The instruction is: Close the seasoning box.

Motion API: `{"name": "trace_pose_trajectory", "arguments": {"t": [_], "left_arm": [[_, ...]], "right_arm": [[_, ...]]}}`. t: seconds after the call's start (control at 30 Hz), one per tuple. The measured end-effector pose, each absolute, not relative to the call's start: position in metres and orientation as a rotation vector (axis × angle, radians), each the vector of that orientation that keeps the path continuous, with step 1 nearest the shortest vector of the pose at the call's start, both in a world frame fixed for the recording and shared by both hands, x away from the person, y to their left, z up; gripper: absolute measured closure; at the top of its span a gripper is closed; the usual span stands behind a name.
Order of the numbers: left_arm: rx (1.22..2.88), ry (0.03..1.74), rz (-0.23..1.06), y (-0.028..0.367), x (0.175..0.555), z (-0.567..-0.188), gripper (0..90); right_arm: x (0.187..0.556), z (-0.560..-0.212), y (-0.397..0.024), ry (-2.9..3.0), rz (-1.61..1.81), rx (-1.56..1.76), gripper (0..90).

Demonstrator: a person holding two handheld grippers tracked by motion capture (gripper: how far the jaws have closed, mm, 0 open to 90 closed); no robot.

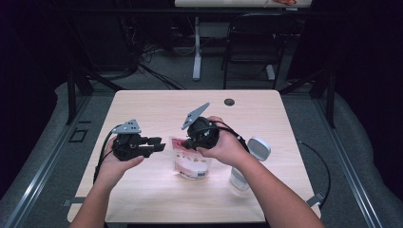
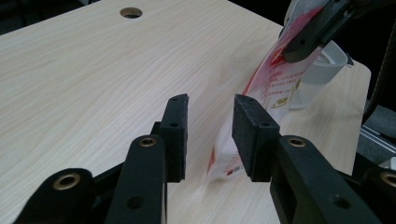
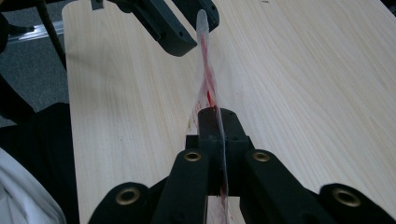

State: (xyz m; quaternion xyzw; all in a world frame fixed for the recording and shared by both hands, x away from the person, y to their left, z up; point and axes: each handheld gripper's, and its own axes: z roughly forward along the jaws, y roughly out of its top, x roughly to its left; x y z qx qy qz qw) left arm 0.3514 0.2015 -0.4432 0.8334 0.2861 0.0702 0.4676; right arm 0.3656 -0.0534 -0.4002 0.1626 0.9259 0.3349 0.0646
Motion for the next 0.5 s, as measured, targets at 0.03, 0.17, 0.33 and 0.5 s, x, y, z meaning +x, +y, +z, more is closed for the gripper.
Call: {"name": "trace_pose_trajectory", "arguments": {"t": [0.03,0.17,0.33,0.5], "left_arm": [[2.042,0.701,0.171,0.201,0.351,-0.443,64.5],[2.036,0.692,0.161,0.201,0.351,-0.444,62.6],[2.036,0.668,0.156,0.199,0.35,-0.444,60.0],[2.036,0.623,0.141,0.198,0.35,-0.444,56.3]], "right_arm": [[0.365,-0.4,-0.054,2.792,1.023,0.495,89.9],[0.362,-0.396,-0.057,2.783,1.021,0.489,89.9],[0.359,-0.389,-0.059,2.769,1.035,0.484,89.9],[0.358,-0.38,-0.062,2.773,1.031,0.468,89.9]]}}
